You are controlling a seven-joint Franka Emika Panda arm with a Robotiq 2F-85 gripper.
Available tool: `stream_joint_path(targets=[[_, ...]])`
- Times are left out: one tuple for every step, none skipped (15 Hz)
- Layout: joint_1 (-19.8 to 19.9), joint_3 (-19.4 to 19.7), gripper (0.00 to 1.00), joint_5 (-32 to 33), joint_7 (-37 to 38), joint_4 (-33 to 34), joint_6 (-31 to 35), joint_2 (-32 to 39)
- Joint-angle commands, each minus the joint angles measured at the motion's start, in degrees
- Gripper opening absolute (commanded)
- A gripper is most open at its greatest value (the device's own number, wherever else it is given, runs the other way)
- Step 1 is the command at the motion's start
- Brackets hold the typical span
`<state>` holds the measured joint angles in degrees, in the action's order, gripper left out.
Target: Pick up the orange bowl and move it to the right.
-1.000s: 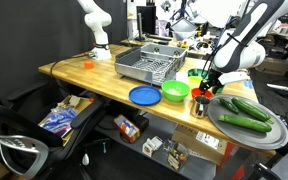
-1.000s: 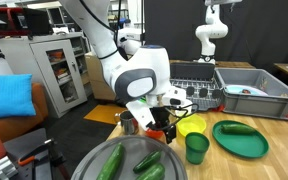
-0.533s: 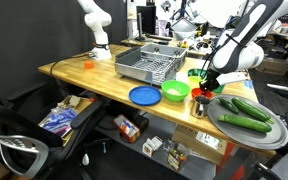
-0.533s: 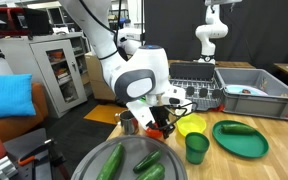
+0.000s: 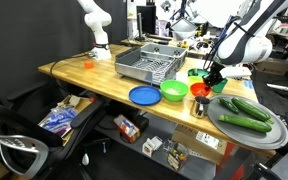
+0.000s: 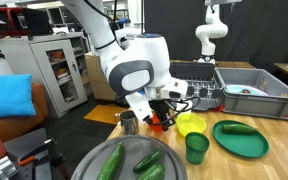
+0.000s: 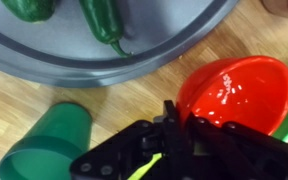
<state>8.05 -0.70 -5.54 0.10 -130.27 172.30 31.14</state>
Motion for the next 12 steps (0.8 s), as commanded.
stream_joint_path(targets=[[4.4, -3.4, 0.02, -2.4, -1.5, -5.9, -0.4, -5.4], [5.8, -4.5, 0.02, -3.1, -2.1, -7.8, 0.0, -7.0], [6.7, -5.2, 0.02, -3.7, -2.4, -9.6, 0.1, -8.4], [7.6, -5.9, 0.02, -4.7, -2.6, -11.5, 0.3, -10.0], [8.4, -6.5, 0.02, -5.7, -2.8, -13.2, 0.7, -11.3], [8.1, -5.9, 0.02, -6.3, -2.2, -15.3, 1.8, -12.8], [8.8, -6.2, 0.02, -7.5, -2.1, -17.0, 2.6, -14.0], [9.6, -6.7, 0.02, -9.0, -2.0, -18.7, 3.5, -15.3], [11.1, -7.7, 0.02, -10.2, -1.8, -20.3, 4.7, -16.3], [12.3, -8.5, 0.02, -12.0, -1.7, -21.8, 6.0, -17.4], [13.5, -9.1, 0.02, -13.6, -1.5, -23.0, 6.6, -18.3], [14.8, -9.9, 0.02, -15.6, -0.8, -24.2, 5.9, -19.6]])
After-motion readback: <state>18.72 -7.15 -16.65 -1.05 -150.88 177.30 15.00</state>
